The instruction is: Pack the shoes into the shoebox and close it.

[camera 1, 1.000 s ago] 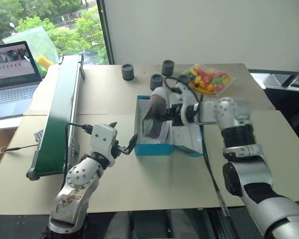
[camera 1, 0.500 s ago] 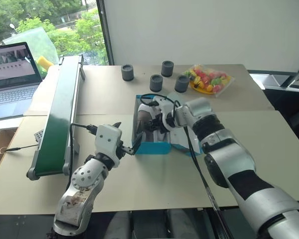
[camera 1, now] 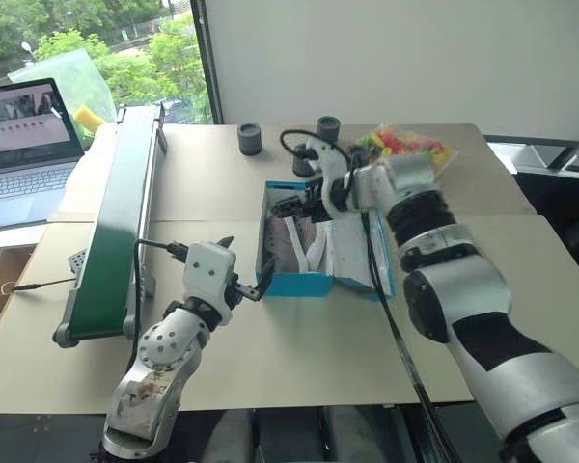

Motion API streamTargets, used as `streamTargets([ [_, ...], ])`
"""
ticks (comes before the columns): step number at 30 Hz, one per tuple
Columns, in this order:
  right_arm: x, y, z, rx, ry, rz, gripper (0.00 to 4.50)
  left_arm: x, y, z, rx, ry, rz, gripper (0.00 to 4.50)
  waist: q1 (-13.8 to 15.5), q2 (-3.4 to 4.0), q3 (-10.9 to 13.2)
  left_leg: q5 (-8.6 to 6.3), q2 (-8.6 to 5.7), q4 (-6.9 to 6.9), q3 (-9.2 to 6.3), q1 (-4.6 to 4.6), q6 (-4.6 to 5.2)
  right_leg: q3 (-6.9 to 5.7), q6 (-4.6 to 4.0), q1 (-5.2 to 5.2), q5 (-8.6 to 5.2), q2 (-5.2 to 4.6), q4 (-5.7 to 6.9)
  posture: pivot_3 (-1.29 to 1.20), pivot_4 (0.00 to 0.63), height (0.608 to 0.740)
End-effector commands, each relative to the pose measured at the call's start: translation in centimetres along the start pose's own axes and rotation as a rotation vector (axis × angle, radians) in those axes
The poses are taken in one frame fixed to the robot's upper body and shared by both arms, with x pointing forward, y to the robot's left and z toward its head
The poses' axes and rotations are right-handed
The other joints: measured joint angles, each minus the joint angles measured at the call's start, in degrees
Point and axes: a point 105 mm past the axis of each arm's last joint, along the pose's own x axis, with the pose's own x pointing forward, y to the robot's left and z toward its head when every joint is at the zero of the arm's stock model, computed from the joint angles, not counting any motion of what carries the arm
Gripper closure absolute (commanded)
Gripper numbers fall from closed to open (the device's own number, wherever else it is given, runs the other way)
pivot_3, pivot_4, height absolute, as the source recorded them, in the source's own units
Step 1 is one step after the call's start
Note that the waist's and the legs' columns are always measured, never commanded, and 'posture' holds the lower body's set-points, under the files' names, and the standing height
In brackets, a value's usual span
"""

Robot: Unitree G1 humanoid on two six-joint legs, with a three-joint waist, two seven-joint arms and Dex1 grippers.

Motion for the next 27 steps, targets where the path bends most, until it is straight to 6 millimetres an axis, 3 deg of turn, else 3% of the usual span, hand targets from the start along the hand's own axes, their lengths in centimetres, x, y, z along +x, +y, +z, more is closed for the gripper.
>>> streamTargets([
  [1, -4.9, 4.1, 1.2, -0.028, -0.093, 0.34, 0.04, -0.7, -0.4, 0.2, 0.044, -0.001, -0.076, 0.0, 0.4, 0.0, 0.0, 0.0, -0.01, 0.0, -0.03, -0.02, 0.0, -0.06, 0.0, 0.03, 0.0, 0.0, -0.02, 0.0, 0.15, 0.731],
  [3, -8.4, 6.1, 0.7, -0.082, -0.158, 0.529, 0.04, -1.1, -0.1, -0.2, 0.07, 0.031, -0.116, 0.0, 0.6, 0.0, 0.0, -0.01, 0.0, -0.01, -0.09, -0.05, 0.02, -0.12, 0.01, 0.07, 0.0, 0.0, -0.21, 0.0, 0.15, 0.731],
  [5, -11.2, 7.6, -1.1, -0.158, -0.18, 0.647, 0.04, -1.5, 0.2, -0.4, 0.088, 0.057, -0.157, 0.0, 0.8, 0.01, 0.0, -0.04, 0.02, -0.03, -0.16, -0.08, 0.07, -0.15, 0.01, 0.12, 0.0, 0.0, -0.4, 0.0, 0.15, 0.731],
  [9, -13.2, 9.0, -6.3, -0.186, -0.092, 0.744, 0.04, -2.2, 0.0, -0.9, 0.105, 0.094, -0.249, 0.0, 1.0, 0.01, 0.0, -0.1, 0.09, -0.03, -0.2, -0.05, 0.15, -0.09, 0.02, 0.14, -0.01, 0.01, -0.45, 0.0, 0.15, 0.731],
  [10, -13.0, 8.8, -7.6, -0.175, -0.061, 0.725, 0.04, -2.3, 0.0, -1.1, 0.105, 0.107, -0.262, 0.0, 0.9, 0.01, 0.0, -0.1, 0.1, -0.02, -0.19, -0.01, 0.15, -0.08, 0.02, 0.19, -0.01, 0.02, -0.46, 0.0, 0.15, 0.731],
  [13, -11.2, 7.1, -11.4, -0.14, 0.032, 0.557, 0.72, -2.6, -0.2, -1.8, 0.128, 0.138, -0.309, 0.0, 1.1, -0.01, 0.0, -0.1, 0.13, 0.0, -0.07, 0.03, 0.15, -0.02, 0.01, 0.23, 0.0, 0.05, -0.43, 0.0, 0.15, 0.731],
  [17, -8.3, 3.9, -15.1, -0.035, 0.079, 0.24, 2.02, -2.7, -0.2, -1.7, 0.128, 0.138, -0.337, 0.0, 1.2, 0.0, 0.0, -0.09, 0.29, 0.07, 0.21, 0.08, 0.14, 0.0, -0.01, 0.27, 0.0, 0.15, -0.42, 0.0, 0.15, 0.731],
  [20, -7.3, 3.1, -17.4, -0.041, 0.119, 0.108, 3.07, -2.6, -0.3, -1.6, 0.133, 0.14, -0.353, 0.0, 1.3, 0.02, 0.0, -0.09, 0.39, 0.07, 0.32, 0.03, 0.14, 0.07, -0.02, 0.19, 0.01, 0.15, -0.41, 0.0, 0.15, 0.731],
  [24, -6.4, 0.5, -21.9, -0.041, 0.206, -0.155, 4.45, -2.5, -0.6, -1.5, 0.136, 0.146, -0.386, 0.0, 1.6, 0.01, 0.0, -0.09, 0.39, 0.05, 0.31, 0.01, 0.13, 0.04, -0.01, 0.2, 0.01, 0.15, -0.45, 0.0, 0.15, 0.731],
  [27, -6.5, -1.2, -23.4, -0.083, 0.227, -0.316, 4.48, -2.5, -0.3, -1.5, 0.139, 0.152, -0.396, 0.0, 1.5, 0.01, 0.0, -0.09, 0.39, 0.07, 0.34, 0.01, 0.13, 0.06, -0.01, 0.19, 0.01, 0.13, -0.44, 0.0, 0.15, 0.731],
])
